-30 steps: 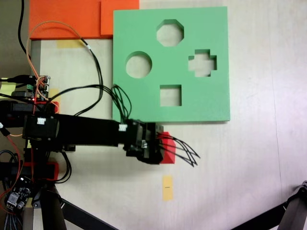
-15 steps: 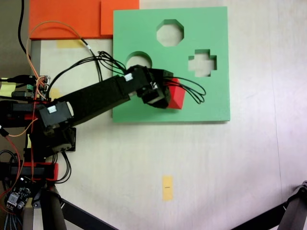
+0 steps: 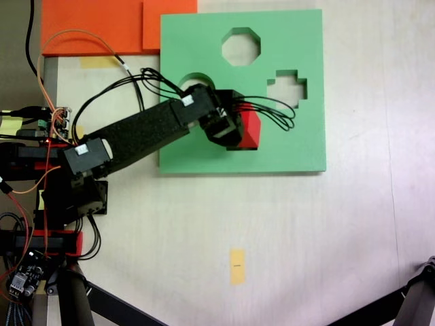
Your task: Put the square block into the corresponding hole
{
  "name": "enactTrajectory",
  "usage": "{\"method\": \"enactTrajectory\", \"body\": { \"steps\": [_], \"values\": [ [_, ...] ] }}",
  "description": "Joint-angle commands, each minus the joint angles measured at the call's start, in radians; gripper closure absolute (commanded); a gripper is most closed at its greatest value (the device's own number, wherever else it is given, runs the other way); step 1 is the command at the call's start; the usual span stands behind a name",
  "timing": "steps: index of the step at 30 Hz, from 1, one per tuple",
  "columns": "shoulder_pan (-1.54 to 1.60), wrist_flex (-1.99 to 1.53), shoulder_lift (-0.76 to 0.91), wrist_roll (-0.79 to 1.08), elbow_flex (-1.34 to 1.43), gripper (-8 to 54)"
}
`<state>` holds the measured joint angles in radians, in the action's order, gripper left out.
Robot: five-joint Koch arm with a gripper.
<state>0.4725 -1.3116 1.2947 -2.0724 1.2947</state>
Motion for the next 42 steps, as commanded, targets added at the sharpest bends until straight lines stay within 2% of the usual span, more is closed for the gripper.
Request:
{"method": "enactTrajectory", "body": {
  "steps": [1, 10, 20, 23, 24, 26, 28, 30, 34, 37, 42],
  "values": [
    [0.023, -0.011, 0.017, 0.011, -0.078, 28.3],
    [0.026, -0.133, 0.021, 0.011, -0.078, 28.4],
    [0.023, -0.107, -0.114, 0.023, -0.107, 27.9],
    [0.023, -0.087, -0.161, 0.025, -0.126, 23.6],
    [0.025, -0.08, -0.167, 0.025, -0.129, 19.6],
    [0.032, -0.075, -0.169, 0.021, -0.132, 7.6],
    [0.034, -0.077, -0.166, 0.008, -0.133, 5.2],
    [0.035, -0.087, -0.126, -0.025, -0.133, -2.1],
    [0.037, -0.13, -0.021, -0.021, -0.152, -2.3],
    [0.02, -0.163, 0.143, 0.133, -0.153, -2.3],
    [-0.121, -0.147, 0.348, 0.584, -0.153, -2.3]
  ]
}}
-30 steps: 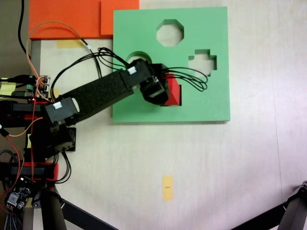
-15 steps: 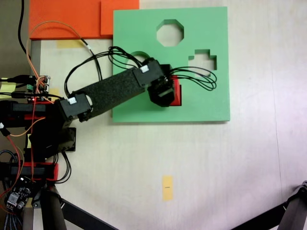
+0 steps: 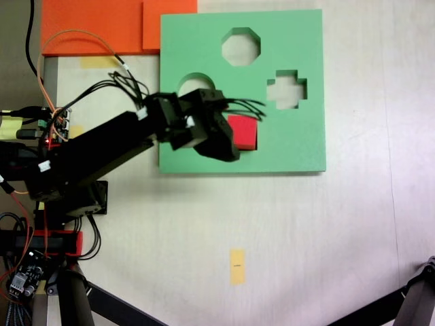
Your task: Put the square block into the corresponding hole
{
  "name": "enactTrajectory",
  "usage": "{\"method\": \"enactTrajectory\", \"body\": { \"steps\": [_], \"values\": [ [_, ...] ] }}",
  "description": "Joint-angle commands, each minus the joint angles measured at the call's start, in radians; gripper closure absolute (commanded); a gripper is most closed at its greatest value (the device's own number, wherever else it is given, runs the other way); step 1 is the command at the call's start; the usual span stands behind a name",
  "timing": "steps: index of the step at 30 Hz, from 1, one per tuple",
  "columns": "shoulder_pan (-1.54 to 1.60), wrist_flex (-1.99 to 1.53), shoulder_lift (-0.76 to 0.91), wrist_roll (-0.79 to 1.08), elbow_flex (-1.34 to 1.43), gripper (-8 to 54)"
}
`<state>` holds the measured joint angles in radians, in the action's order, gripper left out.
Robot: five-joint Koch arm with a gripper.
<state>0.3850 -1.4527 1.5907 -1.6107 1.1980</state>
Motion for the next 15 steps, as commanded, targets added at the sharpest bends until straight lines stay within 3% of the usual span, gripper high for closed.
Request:
{"method": "enactTrajectory", "body": {
  "steps": [1, 6, 11, 15],
  "values": [
    [-0.095, 0.014, 0.077, 0.247, -0.057, -2.3],
    [-0.351, 0.123, 0.058, 0.52, -0.041, -1.8],
    [-0.488, 0.178, 0.014, 0.653, -0.006, -1.7],
    [-0.534, 0.675, 0.221, 0.801, 0.456, 7.3]
  ]
}}
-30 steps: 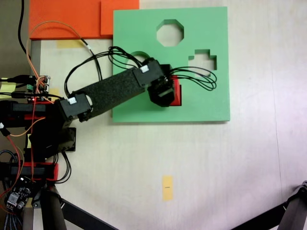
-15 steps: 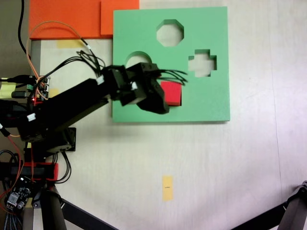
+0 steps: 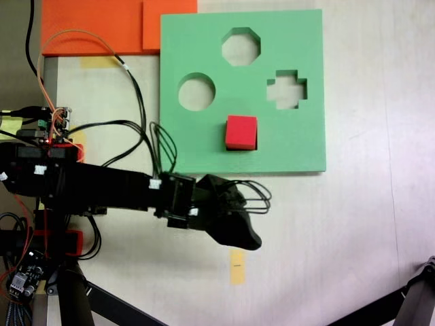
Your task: Put the square block into the corresponding hole
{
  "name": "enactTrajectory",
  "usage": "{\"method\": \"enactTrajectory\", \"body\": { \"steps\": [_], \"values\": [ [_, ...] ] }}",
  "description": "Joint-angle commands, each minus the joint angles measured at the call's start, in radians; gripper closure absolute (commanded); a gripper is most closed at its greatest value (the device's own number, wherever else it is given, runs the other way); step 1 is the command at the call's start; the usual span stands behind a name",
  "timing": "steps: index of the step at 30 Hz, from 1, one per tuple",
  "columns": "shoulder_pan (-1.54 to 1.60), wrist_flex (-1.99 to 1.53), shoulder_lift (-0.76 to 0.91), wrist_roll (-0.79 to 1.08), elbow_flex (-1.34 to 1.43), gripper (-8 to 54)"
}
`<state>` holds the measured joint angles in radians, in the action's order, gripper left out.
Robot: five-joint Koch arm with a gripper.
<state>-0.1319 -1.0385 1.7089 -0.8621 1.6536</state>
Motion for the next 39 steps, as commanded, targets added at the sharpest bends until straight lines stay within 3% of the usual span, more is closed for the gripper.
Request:
{"method": "enactTrajectory", "body": {
  "steps": [1, 6, 11, 18, 27, 39],
  "values": [
    [-0.028, 0.482, 0.175, 0.092, 0.167, 10.2],
    [-0.005, 1.2, 0.33, 0.296, 0.723, 12.0],
    [0.0, 1.249, 0.445, 0.532, 1.006, 11.6],
    [0.052, 1.23, 0.598, 0.673, 1.385, 11.8],
    [0.044, 1.032, 0.612, 0.683, 1.48, 11.6],
    [0.044, 1.037, 0.612, 0.68, 1.482, 11.7]
  ]
}}
